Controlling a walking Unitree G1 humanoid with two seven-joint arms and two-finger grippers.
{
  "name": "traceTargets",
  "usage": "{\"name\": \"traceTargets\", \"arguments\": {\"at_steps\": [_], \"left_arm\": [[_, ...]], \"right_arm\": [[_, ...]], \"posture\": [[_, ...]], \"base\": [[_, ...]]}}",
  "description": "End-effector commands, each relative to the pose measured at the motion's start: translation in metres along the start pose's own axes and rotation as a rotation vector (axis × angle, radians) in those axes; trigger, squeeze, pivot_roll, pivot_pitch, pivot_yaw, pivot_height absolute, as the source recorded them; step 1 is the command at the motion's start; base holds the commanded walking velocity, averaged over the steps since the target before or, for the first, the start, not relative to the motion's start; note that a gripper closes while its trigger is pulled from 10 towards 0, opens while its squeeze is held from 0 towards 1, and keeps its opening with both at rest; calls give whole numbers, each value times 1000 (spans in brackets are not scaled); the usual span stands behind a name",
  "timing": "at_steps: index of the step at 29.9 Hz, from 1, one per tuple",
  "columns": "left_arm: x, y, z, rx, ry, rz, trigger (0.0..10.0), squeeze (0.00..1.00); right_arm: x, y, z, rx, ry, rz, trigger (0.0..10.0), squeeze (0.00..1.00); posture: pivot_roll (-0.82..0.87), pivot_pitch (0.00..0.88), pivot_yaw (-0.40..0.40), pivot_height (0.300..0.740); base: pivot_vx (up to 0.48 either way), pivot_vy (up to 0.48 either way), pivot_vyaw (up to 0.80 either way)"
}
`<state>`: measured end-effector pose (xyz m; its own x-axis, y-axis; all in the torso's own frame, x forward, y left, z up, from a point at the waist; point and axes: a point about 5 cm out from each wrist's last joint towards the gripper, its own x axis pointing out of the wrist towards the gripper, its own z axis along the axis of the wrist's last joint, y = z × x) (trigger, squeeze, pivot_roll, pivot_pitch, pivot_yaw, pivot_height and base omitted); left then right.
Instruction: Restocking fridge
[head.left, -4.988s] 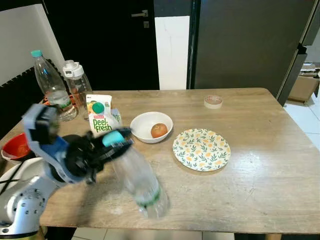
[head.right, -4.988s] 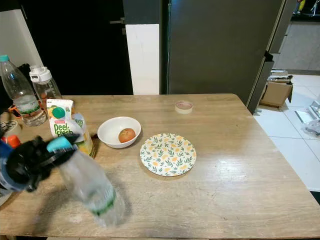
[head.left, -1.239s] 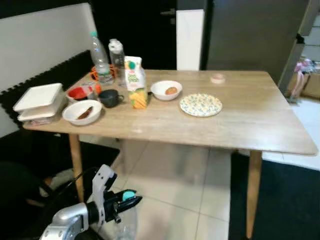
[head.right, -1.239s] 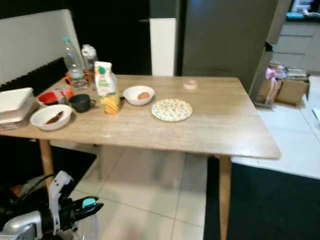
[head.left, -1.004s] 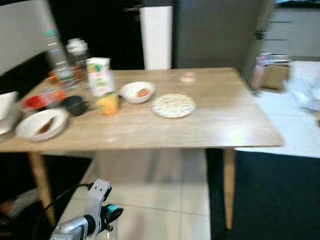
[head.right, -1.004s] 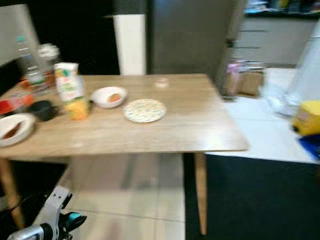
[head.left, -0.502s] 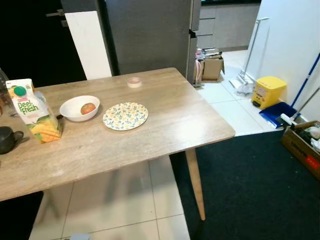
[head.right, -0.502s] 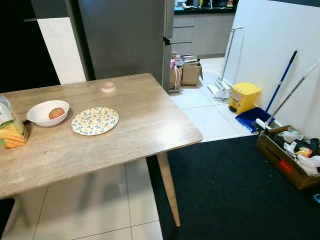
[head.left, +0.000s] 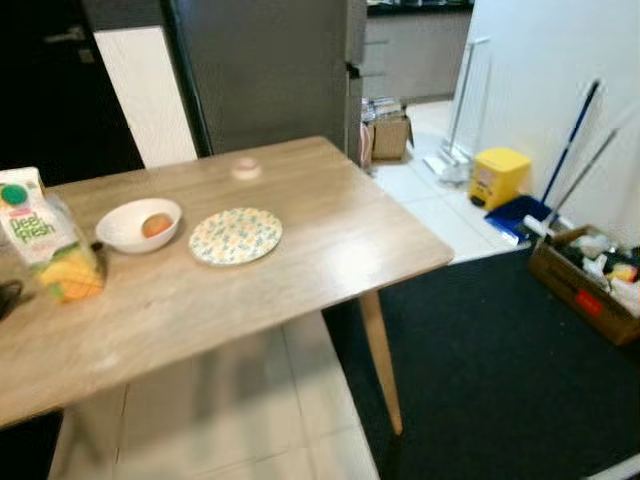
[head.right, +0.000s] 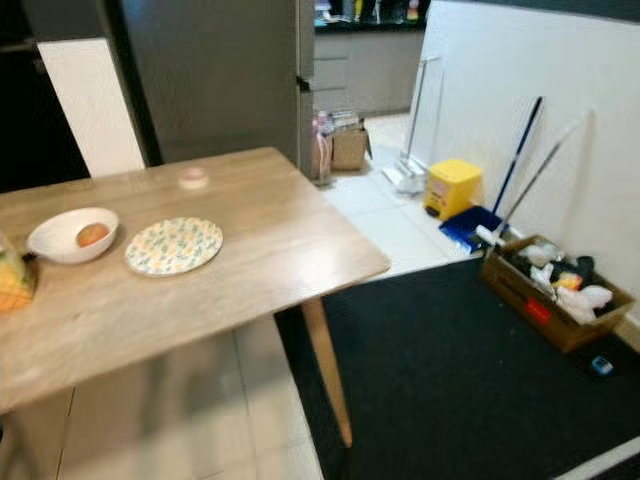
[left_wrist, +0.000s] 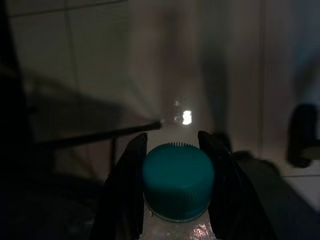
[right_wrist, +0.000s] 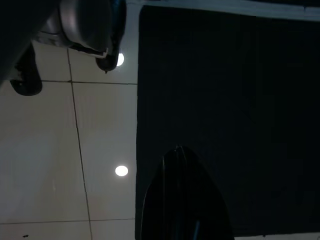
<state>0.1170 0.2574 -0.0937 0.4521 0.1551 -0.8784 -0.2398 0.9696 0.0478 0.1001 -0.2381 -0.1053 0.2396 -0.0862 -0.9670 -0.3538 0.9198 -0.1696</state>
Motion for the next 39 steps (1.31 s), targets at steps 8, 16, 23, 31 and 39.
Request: {"name": "traceTargets", "arguments": {"at_steps": [8, 16, 23, 31, 39], "left_arm": [[-2, -8, -19, -30, 58, -14, 10000, 0], [-1, -13, -20, -25, 65, -30, 10000, 0], [-1, -17, -24, -15, 77, -48, 10000, 0], [-2, -18, -28, -11, 90, -50, 10000, 0], [-3, -18, -31, -4, 95, -49, 10000, 0]], "right_arm": [[0, 0, 2, 0, -9, -3, 10000, 0], [0, 0, 2, 2, -13, -4, 10000, 0], [0, 1, 2, 2, -11, -1, 10000, 0], [0, 1, 1, 0, -7, 0, 10000, 0], [0, 1, 2, 0, -11, 1, 10000, 0]], "posture": [[-76, 0, 43, 740], [-73, 0, 41, 740], [-76, 0, 40, 740], [-74, 0, 36, 740], [-71, 0, 37, 740]], "base": [[0, -384, 0], [0, -480, 0], [0, -480, 0], [0, -480, 0], [0, -480, 0]]}}
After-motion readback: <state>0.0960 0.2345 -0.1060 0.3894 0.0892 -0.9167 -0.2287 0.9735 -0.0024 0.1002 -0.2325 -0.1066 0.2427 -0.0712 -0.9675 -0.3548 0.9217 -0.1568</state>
